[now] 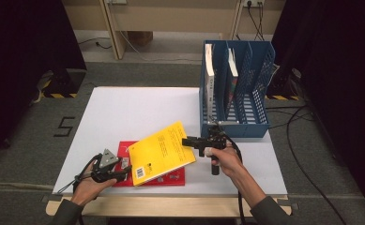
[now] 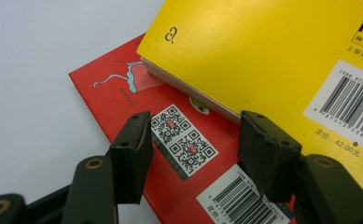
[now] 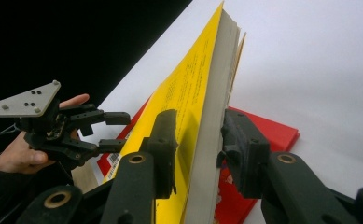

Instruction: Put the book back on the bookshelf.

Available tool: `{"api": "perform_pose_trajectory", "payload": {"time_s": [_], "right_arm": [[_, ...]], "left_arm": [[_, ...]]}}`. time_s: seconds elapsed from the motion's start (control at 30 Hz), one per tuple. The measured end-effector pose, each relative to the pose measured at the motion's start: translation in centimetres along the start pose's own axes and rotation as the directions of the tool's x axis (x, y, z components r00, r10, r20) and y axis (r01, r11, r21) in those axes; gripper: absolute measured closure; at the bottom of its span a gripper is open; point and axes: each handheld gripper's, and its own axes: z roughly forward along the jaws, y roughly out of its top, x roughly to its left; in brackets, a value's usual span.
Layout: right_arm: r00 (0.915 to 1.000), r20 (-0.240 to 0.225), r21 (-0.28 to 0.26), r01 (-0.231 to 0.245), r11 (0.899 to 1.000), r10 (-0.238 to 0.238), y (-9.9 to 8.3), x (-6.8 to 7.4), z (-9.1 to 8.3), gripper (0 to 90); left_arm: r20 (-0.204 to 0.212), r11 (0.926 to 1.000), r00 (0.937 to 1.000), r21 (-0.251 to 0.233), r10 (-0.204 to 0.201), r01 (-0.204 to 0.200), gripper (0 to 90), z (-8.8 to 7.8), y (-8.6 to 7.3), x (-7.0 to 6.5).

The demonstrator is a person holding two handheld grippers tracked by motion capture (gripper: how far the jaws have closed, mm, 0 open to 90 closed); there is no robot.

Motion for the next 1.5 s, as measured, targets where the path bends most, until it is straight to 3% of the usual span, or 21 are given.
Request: {"api": "perform_pose_trajectory", "payload": {"time_s": [0.17, 0.3, 0.37, 0.43, 0.47, 0.53, 0.57, 0.67, 0.9, 0.97, 1.03, 1.13, 1.17, 1.2, 1.23, 1.27, 1.33, 1.37, 1.5], "right_arm": [[0.9997, -0.026, 0.018, -0.003, 1.000, 0.003, 1.3, 0.8, -0.1, 66.4], [0.9998, -0.016, 0.041, 0.014, 0.999, -0.014, 2.3, 1.9, -0.1, 66.3], [0.9985, -0.054, 0.086, 0.010, 0.996, -0.005, 2.3, 2.6, 0.5, 65.6], [0.9976, -0.028, 0.148, 0.067, 0.987, -0.063, 2.4, 3.9, 1.4, 65.7], [0.9948, -0.024, 0.156, 0.102, 0.982, -0.099, 2.7, 4.4, 1.4, 65.6], [0.9928, -0.023, 0.180, 0.120, 0.976, -0.118, 3.1, 4.8, 1.3, 65.8], [0.9909, -0.008, 0.208, 0.133, 0.969, -0.135, 3.4, 4.9, 1.3, 65.9], [0.9899, -0.002, 0.239, 0.138, 0.961, -0.141, 3.7, 5.0, 1.3, 66.7], [0.9762, 0.002, 0.288, 0.207, 0.935, -0.217, 4.6, 6.1, 1.1, 68.2], [0.9630, -0.001, 0.304, 0.257, 0.917, -0.270, 5.2, 6.8, 0.8, 70.2], [0.9547, 0.000, 0.315, 0.282, 0.906, -0.298, 5.8, 7.5, 0.5, 72.1], [0.9369, 0.015, 0.336, 0.324, 0.884, -0.349, 7.0, 8.5, 0.0, 73.2], [0.9257, 0.026, 0.359, 0.344, 0.868, -0.377, 7.5, 9.1, -0.2, 73.3], [0.9212, 0.038, 0.365, 0.348, 0.863, -0.387, 7.8, 9.4, -0.3, 73.6], [0.9060, 0.051, 0.386, 0.370, 0.845, -0.420, 8.4, 9.7, -0.5, 73.9], [0.9045, 0.069, 0.401, 0.361, 0.842, -0.421, 8.7, 10.1, -0.7, 74.2], [0.8823, 0.088, 0.432, 0.384, 0.816, -0.462, 9.3, 10.5, -0.8, 74.3], [0.8761, 0.097, 0.444, 0.386, 0.808, -0.472, 9.6, 10.7, -0.9, 74.7], [0.8310, 0.126, 0.523, 0.408, 0.748, -0.542, 10.5, 11.7, -1.4, 75.0]], "left_arm": [[-0.004, 1.0000, 1.0000, -0.008, 0.002, -0.002, 43.3, 0.1, 0.0, -0.1], [-0.022, 0.9996, 0.9994, -0.011, 0.026, -0.026, 43.6, 0.2, 0.1, -0.3], [-0.008, 0.9996, 0.9997, -0.015, 0.022, -0.022, 43.7, 0.4, 0.3, -0.6], [-0.008, 0.9992, 0.9992, -0.012, 0.039, -0.039, 42.6, 0.5, 0.4, -0.6], [-0.006, 0.9994, 0.9996, -0.016, 0.029, -0.029, 36.3, 0.5, 0.4, -0.5], [-0.003, 0.9995, 0.9997, -0.017, 0.026, -0.026, 30.3, 0.5, 0.3, -0.3], [-0.002, 0.9995, 0.9997, -0.018, 0.025, -0.025, 30.1, 0.5, 0.3, -0.2], [-0.001, 0.9996, 0.9997, -0.017, 0.023, -0.023, 29.0, 0.6, 0.3, -0.2], [0.008, 0.9996, 0.9998, -0.023, 0.019, -0.019, 20.4, 0.7, 0.4, -0.4], [0.023, 0.9996, 0.9996, -0.025, 0.016, -0.016, 16.1, 0.8, 0.4, -0.4], [0.023, 0.9995, 0.9996, -0.027, 0.018, -0.017, 15.7, 0.8, 0.4, -0.3], [0.022, 0.9992, 0.9997, -0.039, -0.010, 0.011, 15.9, 0.7, 0.3, 0.2], [0.029, 0.9984, 0.9989, -0.041, -0.037, 0.039, 15.8, 0.6, 0.2, 0.2], [0.027, 0.9968, 0.9978, -0.049, -0.061, 0.062, 15.6, 0.5, 0.2, 0.5], [0.026, 0.9949, 0.9963, -0.057, -0.081, 0.083, 15.6, 0.4, 0.2, 0.7], [0.023, 0.9939, 0.9956, -0.061, -0.090, 0.092, 15.5, 0.3, 0.2, 0.9], [0.012, 0.9920, 0.9942, -0.066, -0.107, 0.108, 15.5, 0.2, 0.1, 1.4], [0.006, 0.9918, 0.9938, -0.064, -0.111, 0.111, 15.5, 0.1, 0.0, 1.6], [-0.010, 0.9899, 0.9920, -0.068, -0.126, 0.125, 15.5, 0.0, -0.1, 2.3]]}}
